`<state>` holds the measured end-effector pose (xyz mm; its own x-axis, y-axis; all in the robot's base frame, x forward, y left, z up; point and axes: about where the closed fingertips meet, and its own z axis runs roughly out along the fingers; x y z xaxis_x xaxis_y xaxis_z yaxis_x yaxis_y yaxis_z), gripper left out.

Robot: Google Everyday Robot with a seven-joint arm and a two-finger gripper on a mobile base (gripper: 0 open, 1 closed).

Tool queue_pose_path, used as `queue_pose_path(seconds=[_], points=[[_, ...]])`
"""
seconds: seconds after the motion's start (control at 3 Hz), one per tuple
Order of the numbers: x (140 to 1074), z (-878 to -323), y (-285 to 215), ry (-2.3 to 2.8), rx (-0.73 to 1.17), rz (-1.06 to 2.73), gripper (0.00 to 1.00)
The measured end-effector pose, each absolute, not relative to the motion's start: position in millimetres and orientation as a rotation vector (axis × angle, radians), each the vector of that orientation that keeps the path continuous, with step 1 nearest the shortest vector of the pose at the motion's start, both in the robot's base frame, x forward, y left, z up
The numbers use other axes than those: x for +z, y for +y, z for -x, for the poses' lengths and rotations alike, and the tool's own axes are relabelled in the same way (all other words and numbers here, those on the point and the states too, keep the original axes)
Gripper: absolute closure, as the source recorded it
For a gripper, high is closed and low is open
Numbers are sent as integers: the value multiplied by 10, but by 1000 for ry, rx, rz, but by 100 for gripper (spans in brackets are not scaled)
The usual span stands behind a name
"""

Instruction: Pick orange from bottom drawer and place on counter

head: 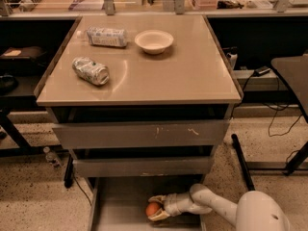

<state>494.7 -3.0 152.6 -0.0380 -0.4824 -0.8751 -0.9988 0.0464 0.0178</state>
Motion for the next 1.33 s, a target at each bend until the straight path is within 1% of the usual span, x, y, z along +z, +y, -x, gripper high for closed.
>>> queue_pose_path(seconds=[0.33, 0.67, 1.0, 1.33], points=[[1526, -4947, -30, 1612, 918, 1523, 100], [1610, -4930, -18, 1601, 919, 1532, 100], [1906, -4922, -63, 1559, 906, 1544, 100], [2395, -4910, -240, 1509, 842, 1561, 100]])
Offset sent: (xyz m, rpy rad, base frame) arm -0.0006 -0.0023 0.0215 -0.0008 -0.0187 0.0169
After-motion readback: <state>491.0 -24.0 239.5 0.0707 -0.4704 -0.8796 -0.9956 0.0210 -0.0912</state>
